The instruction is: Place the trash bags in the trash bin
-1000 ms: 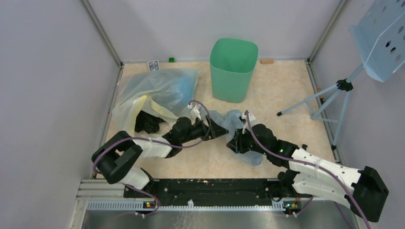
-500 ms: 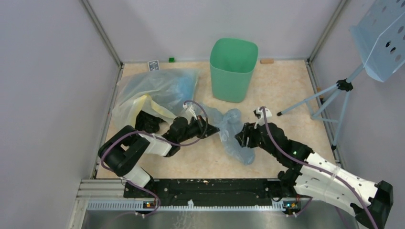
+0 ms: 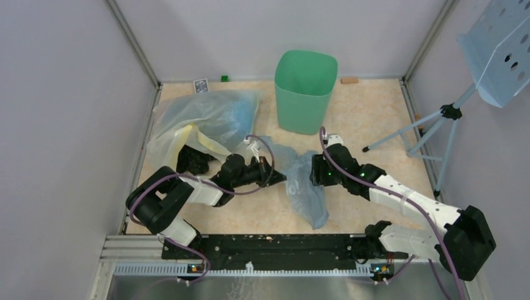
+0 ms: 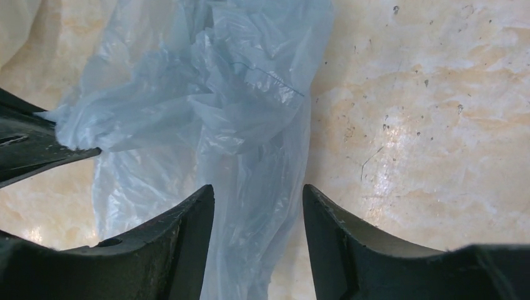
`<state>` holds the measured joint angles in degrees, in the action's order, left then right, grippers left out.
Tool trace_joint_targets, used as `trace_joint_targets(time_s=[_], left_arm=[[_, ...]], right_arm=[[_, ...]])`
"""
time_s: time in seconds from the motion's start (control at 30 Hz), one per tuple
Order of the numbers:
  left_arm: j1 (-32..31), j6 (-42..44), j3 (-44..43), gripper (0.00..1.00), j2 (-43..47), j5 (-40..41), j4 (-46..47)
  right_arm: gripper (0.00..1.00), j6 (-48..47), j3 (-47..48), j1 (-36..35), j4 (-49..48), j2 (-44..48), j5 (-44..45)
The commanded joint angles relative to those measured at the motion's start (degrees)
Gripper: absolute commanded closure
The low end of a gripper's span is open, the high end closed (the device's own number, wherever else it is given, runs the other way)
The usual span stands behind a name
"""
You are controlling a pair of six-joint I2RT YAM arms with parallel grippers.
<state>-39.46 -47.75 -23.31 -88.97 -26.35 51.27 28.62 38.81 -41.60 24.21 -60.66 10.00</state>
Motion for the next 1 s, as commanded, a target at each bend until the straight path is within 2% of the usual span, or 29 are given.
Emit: trace_joint_targets(time_s=[0.0, 0.07, 0.2, 0.4, 0.5, 0.67, 0.73, 0.77, 0.87, 0.97], left_arm=[[1.52, 1.46, 0.83, 1.0, 2.53, -1.67, 1.29], [2.41, 1.31, 1.27, 1.0, 3.05, -1.99, 1.28], [5.44, 0.54, 3.06, 1.0, 4.93, -2.82, 0.17], [12.77, 1.96, 6.28, 1.0, 12.74, -3.0, -7.87], [13.89, 4.86, 5.63, 1.0, 18.23, 0.5, -17.45], [16.34, 7.49, 5.75, 1.0, 27.65, 6.23, -27.51], [17.03, 8.33, 5.77, 1.0, 31.04, 7.83, -29.28], [17.06, 8.88, 5.85, 1.0, 32.25, 7.63, -28.98], [17.06, 10.67, 4.05, 1.0, 32.51, 3.8, -29.92], [17.1, 13.18, 0.58, 1.0, 30.06, -0.05, -34.34]], right_arm=[[0.47, 0.14, 3.61, 1.9, 0.3, -2.24, -2.27], [0.61, 1.15, 2.59, 2.32, 0.02, -2.21, -1.53], [1.0, 2.76, 0.15, 5.58, -1.02, 0.05, -2.08], [1.0, 5.73, -2.89, 13.63, 0.49, 8.59, -0.99], [1.0, 7.66, -4.92, 15.39, 1.54, 13.44, 1.86], [1.0, 12.42, -6.69, 16.29, 4.85, 17.34, 8.04], [1.0, 11.12, -8.13, 16.44, 2.58, 18.46, 6.58], [1.0, 8.63, -8.74, 16.47, -0.2, 18.8, 2.39], [0.74, 3.47, -9.51, 16.47, -7.98, 17.77, -11.67], [0.61, 0.02, -8.3, 16.45, -13.45, 13.76, -22.05]])
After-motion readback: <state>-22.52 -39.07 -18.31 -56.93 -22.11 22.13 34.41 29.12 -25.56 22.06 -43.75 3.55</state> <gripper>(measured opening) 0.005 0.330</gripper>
